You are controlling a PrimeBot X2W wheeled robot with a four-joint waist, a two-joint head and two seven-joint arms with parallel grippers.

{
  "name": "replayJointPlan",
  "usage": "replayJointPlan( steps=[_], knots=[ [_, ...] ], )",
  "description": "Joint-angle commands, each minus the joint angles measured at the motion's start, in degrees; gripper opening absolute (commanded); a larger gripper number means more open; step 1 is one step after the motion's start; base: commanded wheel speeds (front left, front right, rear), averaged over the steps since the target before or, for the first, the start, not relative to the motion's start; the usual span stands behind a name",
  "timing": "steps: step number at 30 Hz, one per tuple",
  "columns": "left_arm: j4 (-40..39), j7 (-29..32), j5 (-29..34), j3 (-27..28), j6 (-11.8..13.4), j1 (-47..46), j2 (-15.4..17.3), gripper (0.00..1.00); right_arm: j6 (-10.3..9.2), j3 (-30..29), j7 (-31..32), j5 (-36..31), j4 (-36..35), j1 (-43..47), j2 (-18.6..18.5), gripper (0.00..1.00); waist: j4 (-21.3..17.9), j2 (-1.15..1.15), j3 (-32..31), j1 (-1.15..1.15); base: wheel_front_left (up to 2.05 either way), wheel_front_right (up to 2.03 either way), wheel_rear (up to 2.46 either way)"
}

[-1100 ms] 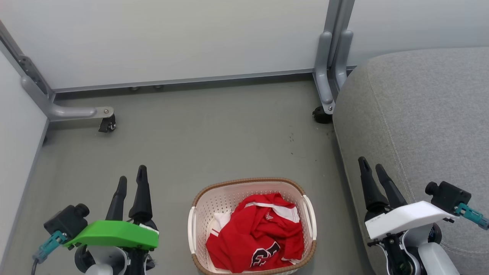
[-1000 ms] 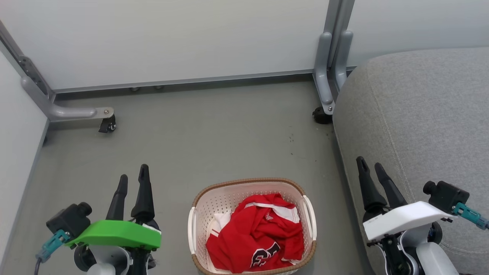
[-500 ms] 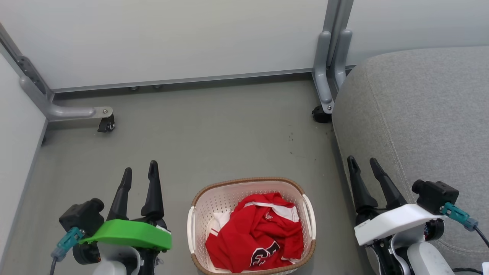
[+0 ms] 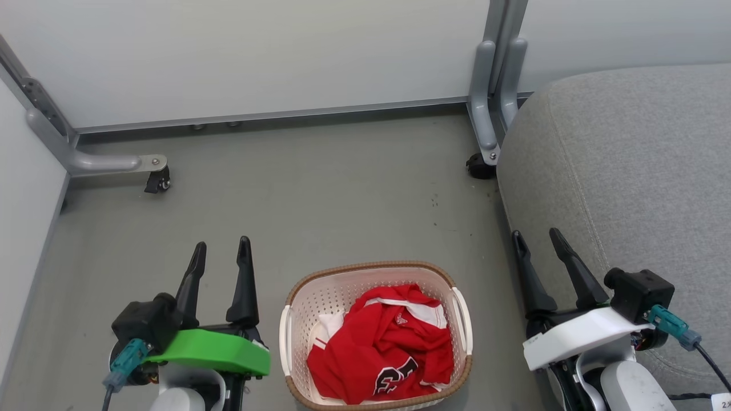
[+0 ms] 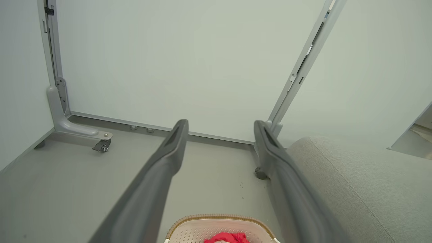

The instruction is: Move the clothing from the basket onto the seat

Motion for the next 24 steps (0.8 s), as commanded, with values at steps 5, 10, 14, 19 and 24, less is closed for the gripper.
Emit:
replayJointPlan(
  steps=[5, 10, 14, 19, 24],
  knots=[
    [-1.23, -1.11, 3.57, -0.50, 0.64, -0.28, 0.41, 1.00, 0.03, 0.70, -1.16, -3.92, -0.93, 0.65, -0.11, 1.00, 0.20, 0.00, -0.25, 0.00, 0.00, 0.00, 0.00],
    [-1.74, -1.73, 6.27, -0.84, 1.01, 0.78, 0.42, 1.00, 0.02, 1.05, -1.81, -6.50, -1.29, 0.59, 0.15, 1.00, 0.09, 0.00, -0.52, 0.00, 0.00, 0.00, 0.00],
    [-2.03, -2.21, 8.01, -1.25, 1.35, 1.02, 0.44, 1.00, 0.02, 0.55, -2.30, -8.70, -1.59, 0.58, 0.42, 1.00, -0.01, 0.00, -0.59, 0.00, 0.00, 0.00, 0.00],
    [-2.07, -2.82, 10.33, -1.75, 1.63, 0.97, 0.46, 1.00, 0.02, -0.07, -2.86, -11.30, -1.73, 0.95, 0.68, 1.00, -0.11, 0.00, -0.72, 0.00, 0.00, 0.00, 0.00],
    [-2.22, -3.41, 12.71, -2.19, 1.87, 0.79, 0.47, 1.00, 0.03, 0.16, -3.46, -13.88, -1.74, 1.13, 0.84, 1.00, -0.16, 0.00, -0.69, 0.00, 0.00, 0.00, 0.00]
  ],
)
